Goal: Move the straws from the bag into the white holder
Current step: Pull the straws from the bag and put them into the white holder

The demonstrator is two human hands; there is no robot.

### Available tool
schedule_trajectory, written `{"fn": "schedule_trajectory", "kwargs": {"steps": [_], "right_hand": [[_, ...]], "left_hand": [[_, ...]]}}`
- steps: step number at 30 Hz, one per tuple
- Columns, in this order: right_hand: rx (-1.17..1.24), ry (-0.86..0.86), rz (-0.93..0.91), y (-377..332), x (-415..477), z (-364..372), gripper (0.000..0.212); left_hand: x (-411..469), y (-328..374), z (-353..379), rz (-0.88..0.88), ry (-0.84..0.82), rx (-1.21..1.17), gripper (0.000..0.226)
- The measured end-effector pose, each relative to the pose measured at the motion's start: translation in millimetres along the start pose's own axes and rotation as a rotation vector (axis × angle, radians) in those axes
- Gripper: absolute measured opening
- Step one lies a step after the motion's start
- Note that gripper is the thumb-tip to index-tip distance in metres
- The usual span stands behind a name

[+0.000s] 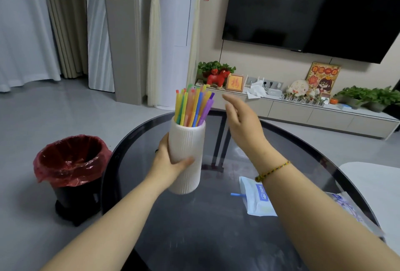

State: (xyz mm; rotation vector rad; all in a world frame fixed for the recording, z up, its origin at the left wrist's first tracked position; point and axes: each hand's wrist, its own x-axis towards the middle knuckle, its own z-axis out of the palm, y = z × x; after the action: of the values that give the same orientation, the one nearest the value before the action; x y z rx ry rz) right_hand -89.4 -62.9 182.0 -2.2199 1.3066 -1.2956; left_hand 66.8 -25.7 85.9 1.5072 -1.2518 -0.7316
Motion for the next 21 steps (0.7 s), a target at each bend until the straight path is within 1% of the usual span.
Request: {"fn": "schedule_trajectory", "kwargs": {"steps": [2, 4, 5, 7, 8, 9, 10, 11, 13, 15, 18, 21], "right_hand": [[-0.062, -0.031, 0.126, 33, -25, -9, 0.035], [-0.143, -0.07, 0.249, 67, -53, -18, 0.034], [-0.186, -0.085, 0.304, 82, -68, -22, 0.034], [-0.285, -0.118, 0.404, 110, -94, -28, 0.033], [-0.339, -0.144, 0.444, 123, -107, -31, 0.033], [-0.394, -0.174, 0.467, 134, -117, -32, 0.032], [-0.441, -0.203, 0.471, 143, -127, -32, 0.031], [-0.475, -0.226, 0.464, 151, -136, -32, 0.029], [-0.487, -0.256, 0.432, 159, -150, -30, 0.027], [-0.46, -0.253, 0.392, 163, -160, -30, 0.026], [-0.399, -0.206, 0.365, 163, -169, -30, 0.028], [-0.313, -0.165, 0.362, 164, -173, -32, 0.029]], "left_hand": [[-17, -14, 5, -0.007, 0.079, 0.114, 0.078], [-36, -24, 12, 0.024, 0.214, 0.224, 0.072], [-45, -27, 17, 0.071, 0.269, 0.265, 0.065], [-59, -29, 31, 0.218, 0.314, 0.321, 0.045], [-65, -29, 40, 0.274, 0.289, 0.348, 0.036], [-68, -27, 49, 0.307, 0.218, 0.368, 0.027], [-69, -24, 58, 0.315, 0.113, 0.376, 0.021], [-70, -22, 69, 0.309, -0.009, 0.39, 0.019], [-66, -22, 91, 0.242, -0.203, 0.448, 0.027], [-64, -19, 111, 0.124, -0.335, 0.501, 0.039], [-60, -15, 133, 0.034, -0.417, 0.54, 0.059], [-53, -11, 151, -0.016, -0.436, 0.558, 0.081]]}}
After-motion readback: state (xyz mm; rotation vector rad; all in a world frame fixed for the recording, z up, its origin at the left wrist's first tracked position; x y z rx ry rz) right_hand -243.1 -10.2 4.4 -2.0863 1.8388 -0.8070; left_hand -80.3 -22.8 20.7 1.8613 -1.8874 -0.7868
